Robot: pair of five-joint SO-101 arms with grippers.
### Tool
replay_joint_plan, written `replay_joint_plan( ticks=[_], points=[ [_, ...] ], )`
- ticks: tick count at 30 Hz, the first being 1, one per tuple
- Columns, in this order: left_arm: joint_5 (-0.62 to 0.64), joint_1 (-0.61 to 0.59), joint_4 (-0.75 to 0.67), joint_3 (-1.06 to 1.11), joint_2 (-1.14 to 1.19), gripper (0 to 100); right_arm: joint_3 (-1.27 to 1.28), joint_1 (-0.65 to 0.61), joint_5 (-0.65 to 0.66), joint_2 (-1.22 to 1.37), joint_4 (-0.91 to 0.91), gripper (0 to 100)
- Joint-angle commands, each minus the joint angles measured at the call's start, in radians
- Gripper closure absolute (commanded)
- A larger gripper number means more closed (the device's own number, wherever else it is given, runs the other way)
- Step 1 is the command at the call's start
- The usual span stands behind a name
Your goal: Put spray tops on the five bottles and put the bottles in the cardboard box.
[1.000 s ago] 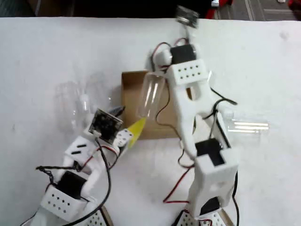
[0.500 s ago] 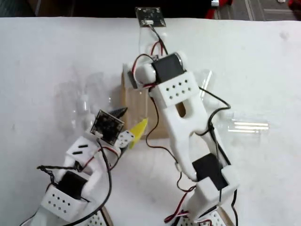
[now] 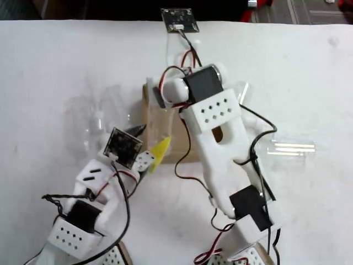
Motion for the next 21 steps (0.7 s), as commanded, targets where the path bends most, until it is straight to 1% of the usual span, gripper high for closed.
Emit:
replay_joint_plan(
  ticks=[1, 7, 10, 13, 17, 19, 21],
  points=[
    [-0.005, -0.015, -0.025, -0.014, -0.012, 79, -0.029, 0.044, 0.014, -0.042, -0.025, 98.2],
    [-0.005, -0.013, -0.025, -0.014, -0.013, 79, -0.029, 0.036, 0.014, -0.039, 0.027, 98.2],
    [-0.005, -0.007, -0.025, -0.014, -0.013, 79, -0.035, 0.038, 0.014, -0.038, 0.013, 98.2],
    [-0.005, -0.007, -0.025, -0.014, -0.013, 79, -0.029, 0.090, 0.014, -0.038, -0.101, 98.2],
    [-0.005, -0.007, -0.025, -0.011, -0.015, 79, -0.021, 0.213, 0.014, 0.012, -0.291, 98.2],
    [-0.005, -0.007, -0.025, -0.011, -0.015, 79, -0.017, 0.259, 0.014, 0.056, -0.334, 98.2],
    [-0.006, -0.007, -0.025, -0.011, -0.015, 79, -0.017, 0.291, 0.014, 0.110, -0.338, 98.2]
  ],
)
